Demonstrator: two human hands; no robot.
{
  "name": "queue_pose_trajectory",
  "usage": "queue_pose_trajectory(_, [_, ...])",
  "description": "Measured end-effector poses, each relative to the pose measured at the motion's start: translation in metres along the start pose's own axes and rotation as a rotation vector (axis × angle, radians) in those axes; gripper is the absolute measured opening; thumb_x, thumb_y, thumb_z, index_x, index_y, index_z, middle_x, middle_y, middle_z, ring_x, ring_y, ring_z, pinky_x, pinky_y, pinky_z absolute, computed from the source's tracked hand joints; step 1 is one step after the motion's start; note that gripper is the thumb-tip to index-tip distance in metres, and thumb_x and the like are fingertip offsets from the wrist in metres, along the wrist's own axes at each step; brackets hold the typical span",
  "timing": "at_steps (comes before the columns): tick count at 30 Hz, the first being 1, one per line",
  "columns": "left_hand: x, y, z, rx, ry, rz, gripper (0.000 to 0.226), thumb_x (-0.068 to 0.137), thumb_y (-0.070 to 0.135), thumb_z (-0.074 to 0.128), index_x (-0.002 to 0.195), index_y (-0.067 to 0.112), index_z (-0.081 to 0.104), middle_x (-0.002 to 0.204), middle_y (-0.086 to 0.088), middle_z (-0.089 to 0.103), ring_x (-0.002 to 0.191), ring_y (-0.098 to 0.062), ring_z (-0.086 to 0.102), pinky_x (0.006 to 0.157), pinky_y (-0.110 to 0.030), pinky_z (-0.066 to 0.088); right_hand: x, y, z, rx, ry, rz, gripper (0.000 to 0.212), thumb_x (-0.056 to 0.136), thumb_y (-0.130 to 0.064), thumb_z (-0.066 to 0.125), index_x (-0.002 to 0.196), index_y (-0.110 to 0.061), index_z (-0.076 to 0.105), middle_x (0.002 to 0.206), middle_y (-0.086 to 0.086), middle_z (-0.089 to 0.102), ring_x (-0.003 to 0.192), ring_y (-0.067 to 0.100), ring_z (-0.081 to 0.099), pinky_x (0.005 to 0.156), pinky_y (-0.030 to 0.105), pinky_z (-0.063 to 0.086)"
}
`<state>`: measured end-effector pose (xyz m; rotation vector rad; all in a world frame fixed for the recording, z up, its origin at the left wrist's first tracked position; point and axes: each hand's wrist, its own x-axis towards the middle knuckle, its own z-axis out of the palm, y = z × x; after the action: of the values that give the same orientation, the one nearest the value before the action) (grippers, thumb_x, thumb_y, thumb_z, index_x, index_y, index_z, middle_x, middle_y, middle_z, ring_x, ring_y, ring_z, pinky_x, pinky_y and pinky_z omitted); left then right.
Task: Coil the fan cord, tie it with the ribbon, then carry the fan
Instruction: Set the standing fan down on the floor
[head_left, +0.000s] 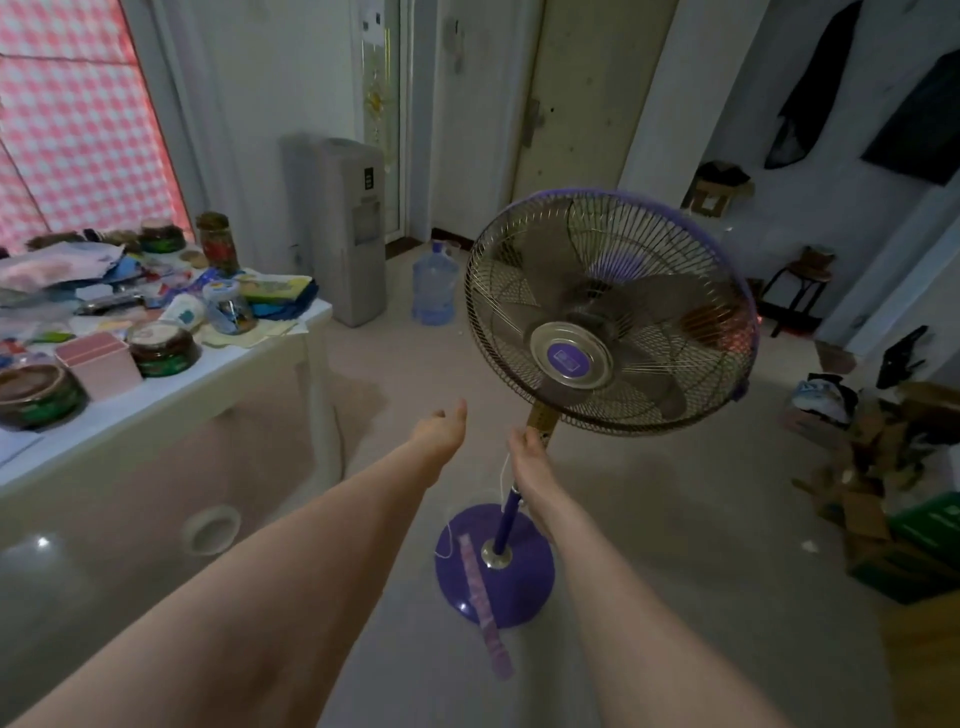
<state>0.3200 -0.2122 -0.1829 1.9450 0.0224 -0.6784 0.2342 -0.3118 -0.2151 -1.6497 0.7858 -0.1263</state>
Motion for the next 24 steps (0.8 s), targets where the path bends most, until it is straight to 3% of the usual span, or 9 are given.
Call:
queue_pose_trajectory(11, [0.126, -0.105, 0.037, 0.048, 0.03, 0.074, 0.062, 0.097, 0.051, 0.029, 0.146, 0.013, 0.034, 0.151, -0.011, 0.037, 0.135, -0.035, 0.037, 0.111, -0.046, 0.035, 0.106, 0.126, 0.034, -0.058, 0.036, -0.072, 0.067, 0.096, -0.058, 0.03, 0.154, -0.03, 0.01, 0.162, -0.003, 0.011, 0.148, 0.022, 0.014, 0.117, 0.043, 0.014])
queue_pose_trajectory(13, [0.151, -0.134, 0.048, 0.073, 0.032, 0.113, 0.062, 0.098, 0.051, 0.028, 0.146, 0.013, 0.034, 0.15, -0.012, 0.037, 0.134, -0.036, 0.038, 0.111, -0.046, 0.034, 0.129, 0.155, 0.041, -0.081, 0.064, -0.099, 0.067, 0.096, -0.057, 0.03, 0.154, -0.029, 0.011, 0.162, -0.002, 0.013, 0.148, 0.022, 0.015, 0.118, 0.042, 0.013])
queue_pose_trajectory(17, [0.217, -0.217, 0.076, 0.104, 0.056, 0.167, 0.06, 0.097, 0.051, 0.028, 0.144, 0.016, 0.039, 0.147, -0.011, 0.043, 0.13, -0.036, 0.043, 0.109, -0.043, 0.038, 0.181, 0.233, 0.067, -0.129, 0.077, -0.103, 0.07, 0.092, -0.063, 0.028, 0.153, -0.033, 0.011, 0.162, -0.001, 0.013, 0.148, 0.028, 0.012, 0.118, 0.051, 0.013])
queue_pose_trajectory(24, [0.31, -0.341, 0.125, 0.071, 0.077, 0.297, 0.056, 0.095, 0.049, 0.034, 0.14, 0.017, 0.046, 0.142, -0.01, 0.049, 0.127, -0.033, 0.047, 0.105, -0.045, 0.043, 0.244, 0.352, 0.11, -0.129, 0.098, -0.188, 0.065, 0.097, -0.056, 0.031, 0.154, -0.03, 0.013, 0.161, 0.001, 0.017, 0.145, 0.027, 0.022, 0.117, 0.043, 0.018])
